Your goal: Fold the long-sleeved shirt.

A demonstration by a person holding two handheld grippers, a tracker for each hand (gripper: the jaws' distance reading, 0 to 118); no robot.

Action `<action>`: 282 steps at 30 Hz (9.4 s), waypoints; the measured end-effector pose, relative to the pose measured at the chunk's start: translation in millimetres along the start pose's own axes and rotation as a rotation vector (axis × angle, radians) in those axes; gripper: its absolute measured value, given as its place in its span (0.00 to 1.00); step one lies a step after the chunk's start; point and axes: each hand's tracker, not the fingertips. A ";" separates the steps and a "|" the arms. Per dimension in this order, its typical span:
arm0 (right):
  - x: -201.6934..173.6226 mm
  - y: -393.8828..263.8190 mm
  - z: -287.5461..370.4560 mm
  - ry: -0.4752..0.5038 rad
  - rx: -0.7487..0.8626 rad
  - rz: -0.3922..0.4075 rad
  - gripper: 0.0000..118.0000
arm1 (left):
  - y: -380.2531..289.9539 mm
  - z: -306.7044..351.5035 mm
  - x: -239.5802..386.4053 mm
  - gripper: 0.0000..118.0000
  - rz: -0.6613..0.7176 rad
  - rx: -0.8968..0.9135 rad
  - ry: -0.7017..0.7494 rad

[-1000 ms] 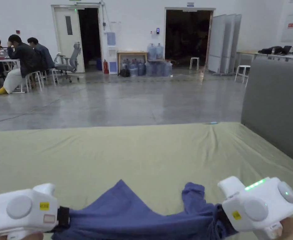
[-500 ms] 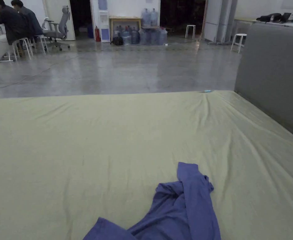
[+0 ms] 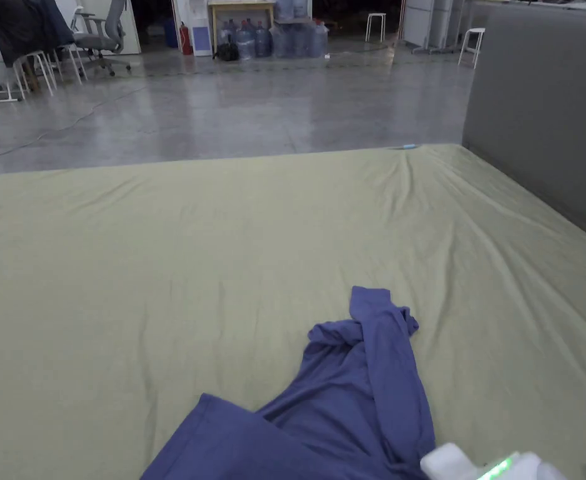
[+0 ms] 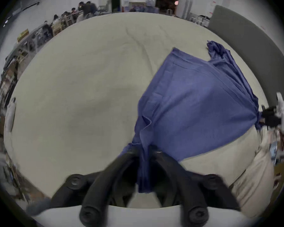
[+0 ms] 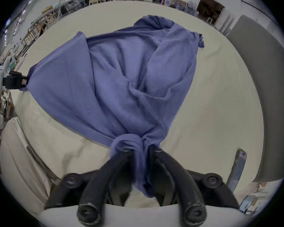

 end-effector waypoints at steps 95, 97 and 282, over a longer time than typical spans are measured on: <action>91.7 459.9 441.2 -0.477 0.877 0.173 0.06 | 468.1 379.2 62.0 0.00 -0.043 0.960 -0.186; 94.0 482.0 456.6 -0.550 0.931 0.162 0.06 | 475.7 391.8 81.9 0.00 -0.071 1.019 -0.160; -50.5 -35.3 95.3 0.199 0.251 -0.397 0.00 | -50.6 123.4 61.1 0.00 0.043 0.141 -0.282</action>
